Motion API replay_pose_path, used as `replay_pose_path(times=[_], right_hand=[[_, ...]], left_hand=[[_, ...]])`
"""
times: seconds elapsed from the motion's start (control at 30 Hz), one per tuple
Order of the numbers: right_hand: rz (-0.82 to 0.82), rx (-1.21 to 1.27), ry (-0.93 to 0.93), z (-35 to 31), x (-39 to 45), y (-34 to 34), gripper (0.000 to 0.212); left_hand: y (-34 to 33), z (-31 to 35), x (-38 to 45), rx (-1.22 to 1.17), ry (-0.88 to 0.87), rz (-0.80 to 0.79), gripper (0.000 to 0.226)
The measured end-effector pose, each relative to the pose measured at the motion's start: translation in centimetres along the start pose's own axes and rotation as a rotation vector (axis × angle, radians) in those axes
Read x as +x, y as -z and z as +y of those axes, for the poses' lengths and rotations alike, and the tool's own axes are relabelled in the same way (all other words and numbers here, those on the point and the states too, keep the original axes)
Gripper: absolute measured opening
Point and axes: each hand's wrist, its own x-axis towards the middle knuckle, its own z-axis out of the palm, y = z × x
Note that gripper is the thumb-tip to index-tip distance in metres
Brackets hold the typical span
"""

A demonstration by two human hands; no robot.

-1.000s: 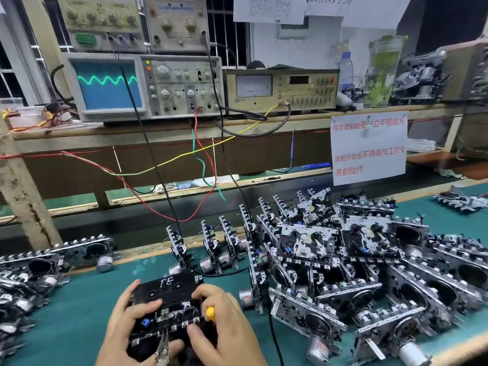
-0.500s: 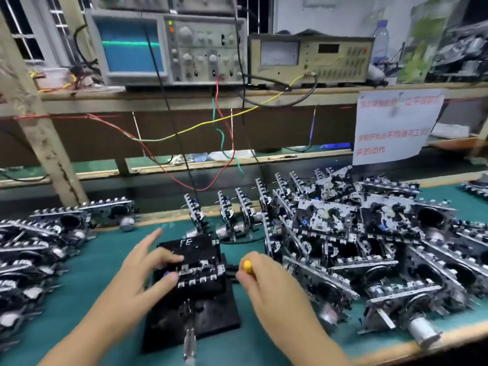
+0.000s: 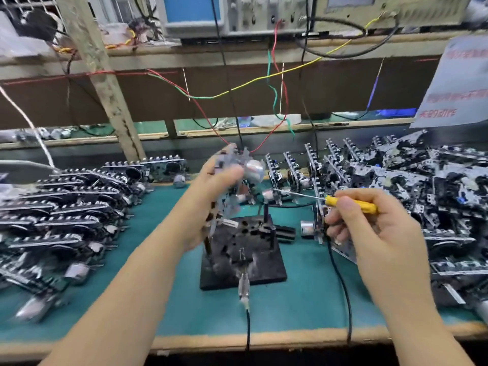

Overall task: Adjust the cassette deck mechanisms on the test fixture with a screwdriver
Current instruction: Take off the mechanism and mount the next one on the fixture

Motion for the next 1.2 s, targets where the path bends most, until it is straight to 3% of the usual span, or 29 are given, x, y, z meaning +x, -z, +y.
replay_pose_path(times=[0.07,0.23,0.5,0.73,1.1,1.2], right_hand=[[-0.013,0.126,0.006,-0.6,-0.2,-0.5,0.016],[-0.120,0.152,0.029,-0.8,-0.8,-1.4,0.017],[-0.164,0.162,0.121,-1.5,-1.7,-2.4,0.016],[-0.205,0.143,0.098,-1.8,-1.6,-2.8,0.017],[-0.206,0.105,0.052,-1.4,-1.5,-2.5,0.016],[-0.214,0.075,0.033,-1.5,-1.4,-2.4,0.018]], left_hand=[[0.0,0.3,-2.0,-0.249,0.054,-0.049,0.058],[0.0,0.7,-4.9,-0.443,0.004,-0.054,0.067],[0.7,0.2,-6.9,-0.475,-0.054,-0.014,0.064],[0.8,-0.7,-7.4,-0.556,-0.050,0.003,0.075],[0.3,-1.3,-7.8,-0.575,-0.054,0.036,0.073],[0.1,-1.3,-7.9,-0.468,-0.076,0.112,0.096]])
